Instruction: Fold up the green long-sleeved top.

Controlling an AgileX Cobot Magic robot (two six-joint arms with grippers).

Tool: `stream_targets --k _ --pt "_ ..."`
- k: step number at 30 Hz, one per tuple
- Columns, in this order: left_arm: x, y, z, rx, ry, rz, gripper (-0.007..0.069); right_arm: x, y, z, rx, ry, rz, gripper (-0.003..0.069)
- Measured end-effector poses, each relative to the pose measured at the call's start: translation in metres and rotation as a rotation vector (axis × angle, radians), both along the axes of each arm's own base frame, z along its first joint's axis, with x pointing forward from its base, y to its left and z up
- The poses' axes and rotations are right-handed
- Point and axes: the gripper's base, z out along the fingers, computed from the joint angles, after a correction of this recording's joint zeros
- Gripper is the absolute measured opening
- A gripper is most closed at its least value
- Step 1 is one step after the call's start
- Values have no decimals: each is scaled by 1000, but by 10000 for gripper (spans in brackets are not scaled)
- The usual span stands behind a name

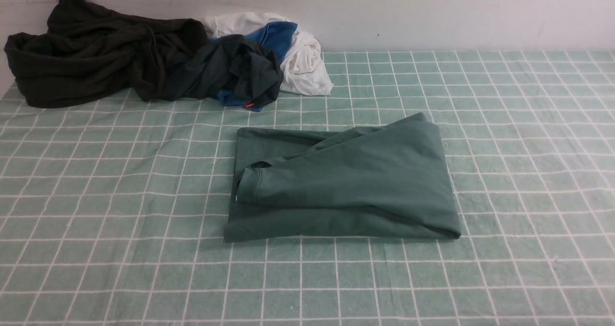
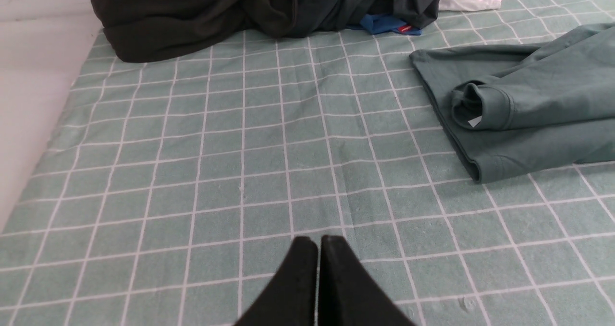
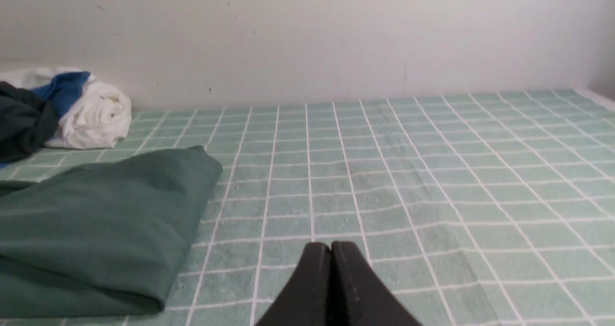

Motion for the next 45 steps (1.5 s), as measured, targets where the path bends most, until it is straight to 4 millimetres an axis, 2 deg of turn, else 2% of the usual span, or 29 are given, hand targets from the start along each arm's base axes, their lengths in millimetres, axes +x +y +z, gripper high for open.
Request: stream_targets --k 5,38,40,45 --pt "0 0 0 0 0 0 -4 -1 -1 -8 11 97 -11 -14" --pt "1 -3 -5 -22 3 -18 -4 -1 -1 -9 5 102 -10 -14" --pt "3 -7 -8 -66 -40 -44 -4 -1 -1 -9 5 102 -10 -14" --pt "16 -18 -23 -125 -278 -64 -4 -1 -1 -9 5 102 -10 -14"
